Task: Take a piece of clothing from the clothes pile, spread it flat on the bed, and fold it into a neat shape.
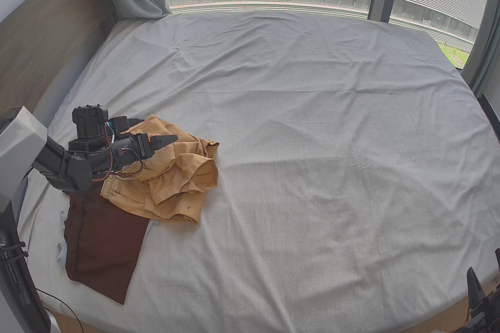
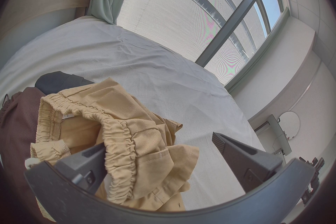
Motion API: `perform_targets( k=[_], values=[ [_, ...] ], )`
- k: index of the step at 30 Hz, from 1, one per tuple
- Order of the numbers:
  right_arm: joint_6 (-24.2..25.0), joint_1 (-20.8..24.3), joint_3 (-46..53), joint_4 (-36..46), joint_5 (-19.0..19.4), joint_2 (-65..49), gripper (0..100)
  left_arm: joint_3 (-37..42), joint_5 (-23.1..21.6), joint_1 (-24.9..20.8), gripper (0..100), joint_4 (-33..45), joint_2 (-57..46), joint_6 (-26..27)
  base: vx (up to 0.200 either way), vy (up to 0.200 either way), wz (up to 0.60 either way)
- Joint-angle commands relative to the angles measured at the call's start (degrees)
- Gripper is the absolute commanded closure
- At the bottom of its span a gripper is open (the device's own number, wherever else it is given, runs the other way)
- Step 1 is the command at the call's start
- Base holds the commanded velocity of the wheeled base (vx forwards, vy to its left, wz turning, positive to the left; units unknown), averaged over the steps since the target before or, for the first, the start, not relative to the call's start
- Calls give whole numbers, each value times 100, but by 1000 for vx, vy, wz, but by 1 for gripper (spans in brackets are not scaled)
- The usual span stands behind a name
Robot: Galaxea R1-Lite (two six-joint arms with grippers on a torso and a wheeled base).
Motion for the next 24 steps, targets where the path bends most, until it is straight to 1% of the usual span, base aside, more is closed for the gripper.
perform_targets(
  k=[1,2,3,11,16,19,21,22,23,24],
  values=[
    [0,1,92,0,1,-75,0,-79,-1,-5,0,-9,120,-1,0,0,0],
    [0,1,92,0,1,-75,0,-88,8,-5,0,-18,146,-1,0,0,0],
    [0,9,92,-9,1,-75,0,-97,17,-5,100,-35,190,-1,0,0,0],
    [0,9,92,-9,1,-75,0,-141,52,-5,100,-176,295,-28,0,0,0],
    [0,9,92,-9,1,-75,0,-53,43,-14,100,-228,207,-177,0,0,0],
    [0,9,92,-9,1,-75,0,351,-9,-75,100,-439,-276,-450,0,0,0],
    [0,9,92,-9,1,-75,0,615,-45,-137,100,-598,-645,-740,0,0,0],
    [0,9,92,-9,1,-75,0,615,-45,-137,100,-598,-645,-740,0,0,0],
    [0,1,92,-9,1,-75,0,844,-80,-216,100,-756,-970,-1100,0,0,0],
    [0,1,92,0,1,-75,0,958,-106,-260,100,-861,-1120,-1320,0,0,0]
  ],
)
